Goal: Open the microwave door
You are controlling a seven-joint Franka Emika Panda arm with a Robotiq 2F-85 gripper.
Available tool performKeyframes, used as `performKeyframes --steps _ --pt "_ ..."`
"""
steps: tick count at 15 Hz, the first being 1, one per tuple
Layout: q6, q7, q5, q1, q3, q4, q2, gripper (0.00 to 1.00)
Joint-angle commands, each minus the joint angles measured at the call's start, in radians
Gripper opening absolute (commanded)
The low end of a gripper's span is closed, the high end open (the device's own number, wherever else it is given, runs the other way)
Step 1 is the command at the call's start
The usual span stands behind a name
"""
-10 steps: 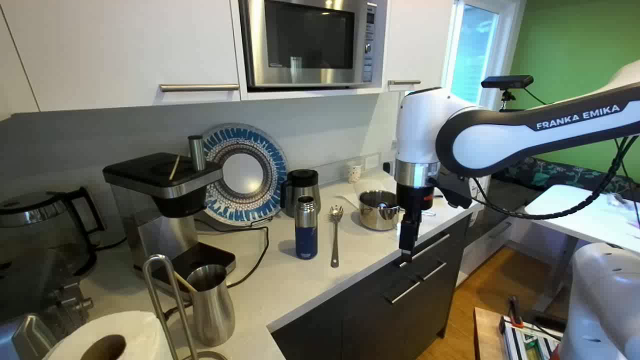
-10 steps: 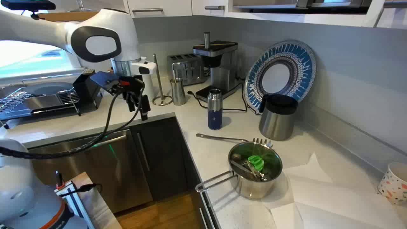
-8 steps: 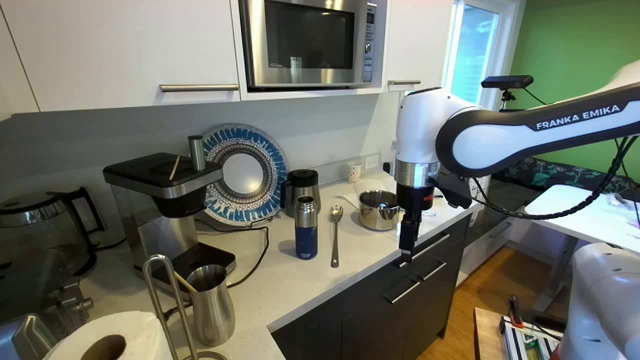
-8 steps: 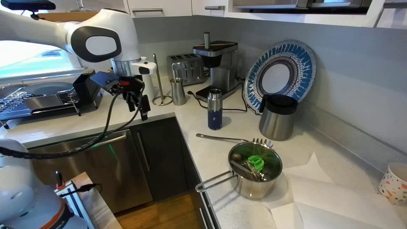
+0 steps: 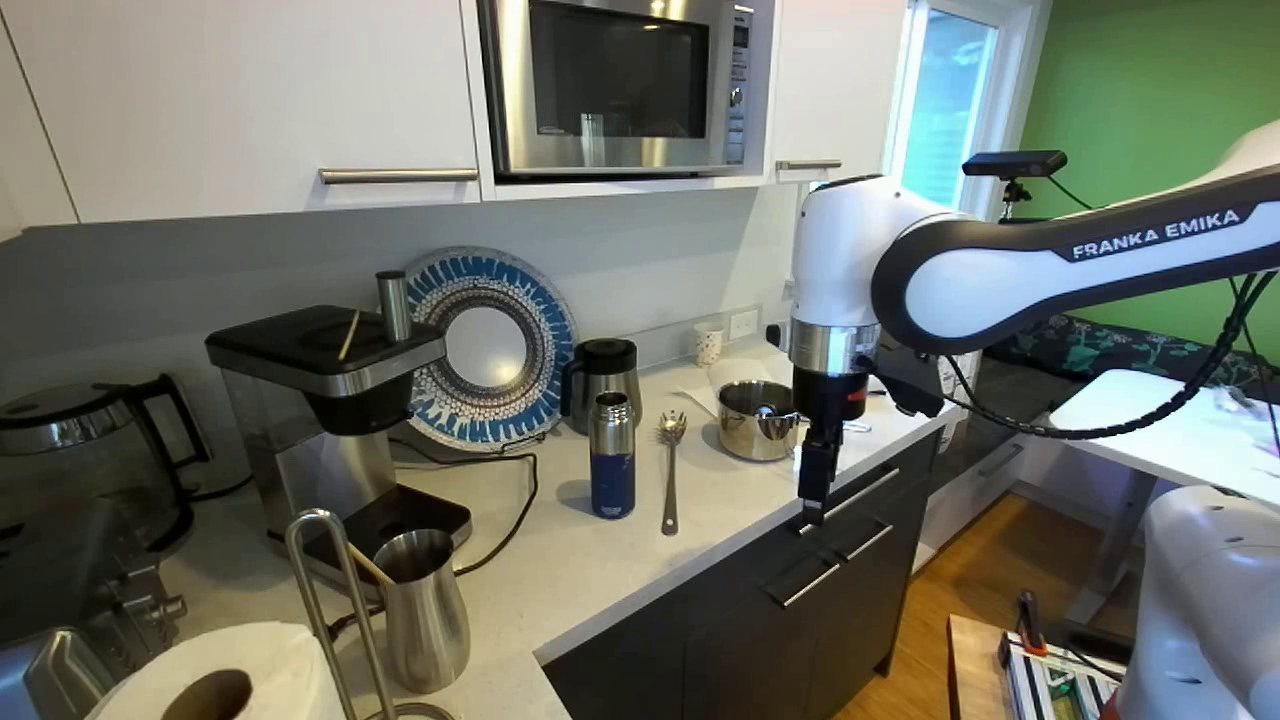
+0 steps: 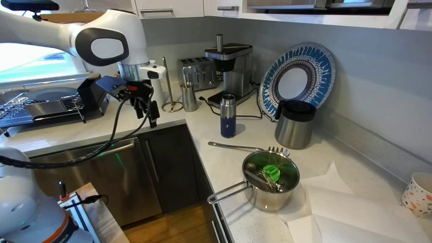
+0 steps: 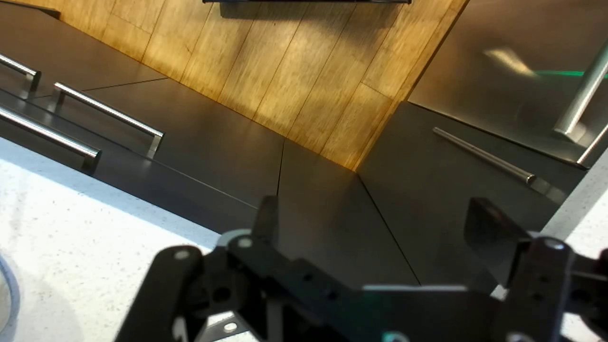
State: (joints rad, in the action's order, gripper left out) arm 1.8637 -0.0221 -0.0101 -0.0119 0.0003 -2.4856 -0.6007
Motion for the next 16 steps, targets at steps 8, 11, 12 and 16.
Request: performKeyframes --steps 8,11,12,16 --pt "-0.002 0.002 0.002 0.004 -0.004 0.002 0.000 1.00" --pt "-0.002 0.002 0.002 0.004 -0.004 0.002 0.000 1.00" --pt "-0.002 0.002 0.002 0.004 -0.004 0.002 0.000 1.00" --pt "0.006 0.031 -0.035 -0.023 -0.044 0.137 0.013 1.00"
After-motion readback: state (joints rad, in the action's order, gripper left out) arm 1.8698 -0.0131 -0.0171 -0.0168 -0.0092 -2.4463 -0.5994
